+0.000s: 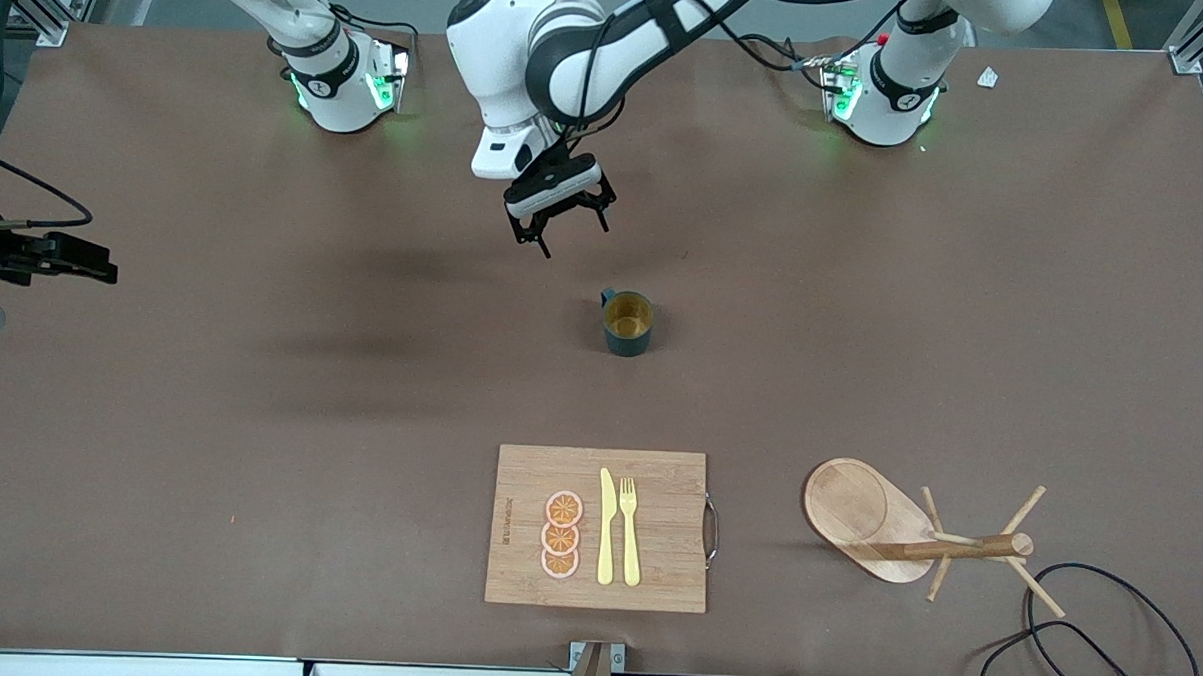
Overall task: Pass cup and hang on rack
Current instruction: 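Lower the left gripper onto the mug handle and close it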
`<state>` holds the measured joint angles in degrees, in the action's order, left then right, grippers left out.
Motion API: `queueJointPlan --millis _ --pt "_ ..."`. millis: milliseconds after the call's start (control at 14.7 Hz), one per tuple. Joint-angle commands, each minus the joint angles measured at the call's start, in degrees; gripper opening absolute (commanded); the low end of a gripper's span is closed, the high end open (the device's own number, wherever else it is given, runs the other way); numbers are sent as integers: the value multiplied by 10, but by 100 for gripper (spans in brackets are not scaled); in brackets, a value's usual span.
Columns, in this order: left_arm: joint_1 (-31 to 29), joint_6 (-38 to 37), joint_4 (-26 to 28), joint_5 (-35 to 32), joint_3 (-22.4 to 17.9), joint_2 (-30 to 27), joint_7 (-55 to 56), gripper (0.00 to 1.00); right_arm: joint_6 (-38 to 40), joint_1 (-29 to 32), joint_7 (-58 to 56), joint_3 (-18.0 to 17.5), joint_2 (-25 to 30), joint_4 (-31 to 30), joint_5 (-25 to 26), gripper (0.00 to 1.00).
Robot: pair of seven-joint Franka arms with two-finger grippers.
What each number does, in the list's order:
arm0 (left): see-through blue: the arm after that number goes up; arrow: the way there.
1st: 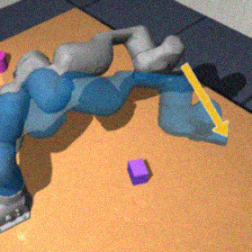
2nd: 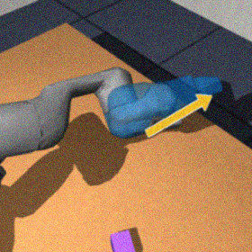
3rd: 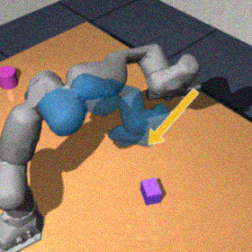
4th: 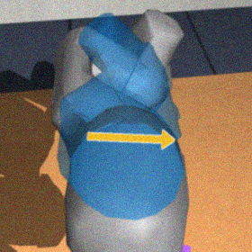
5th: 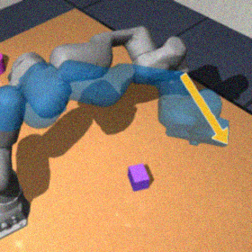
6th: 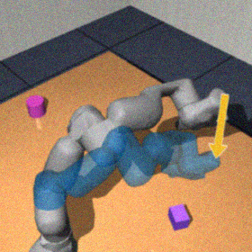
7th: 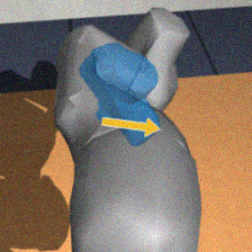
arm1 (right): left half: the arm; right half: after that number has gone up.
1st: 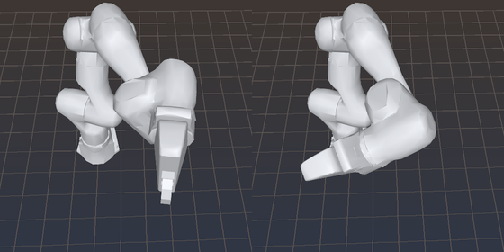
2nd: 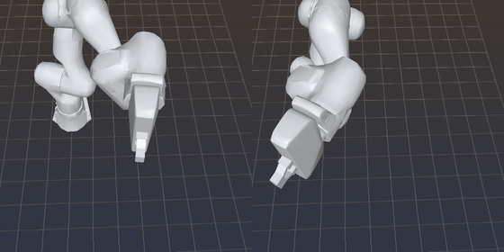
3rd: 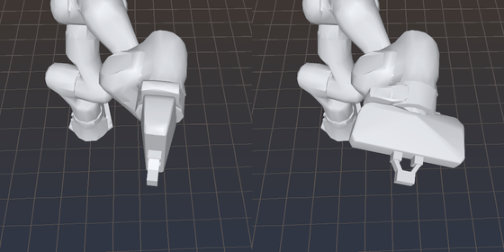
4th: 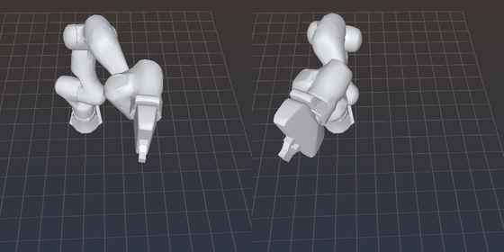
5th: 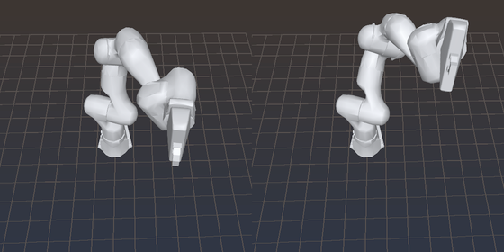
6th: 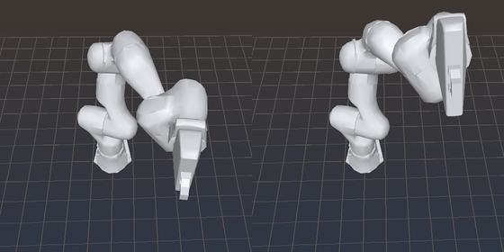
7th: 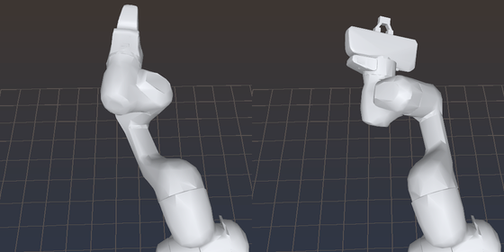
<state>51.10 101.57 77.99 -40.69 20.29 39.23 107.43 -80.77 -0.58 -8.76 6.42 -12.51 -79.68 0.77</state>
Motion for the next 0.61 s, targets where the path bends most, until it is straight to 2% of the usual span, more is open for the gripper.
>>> queueJointPlan --millis 0,205,546 --pt "13 0 -18 -43 -6 32 72 100 14 12 -4 -5 6 -4 -12 100" --pt "13 -2 -17 -89 -5 59 143 99 0 5 -1 -7 41 -36 -12 100" --pt "15 -4 -15 -129 -15 90 206 91 -1 3 43 -9 88 -58 -12 100"
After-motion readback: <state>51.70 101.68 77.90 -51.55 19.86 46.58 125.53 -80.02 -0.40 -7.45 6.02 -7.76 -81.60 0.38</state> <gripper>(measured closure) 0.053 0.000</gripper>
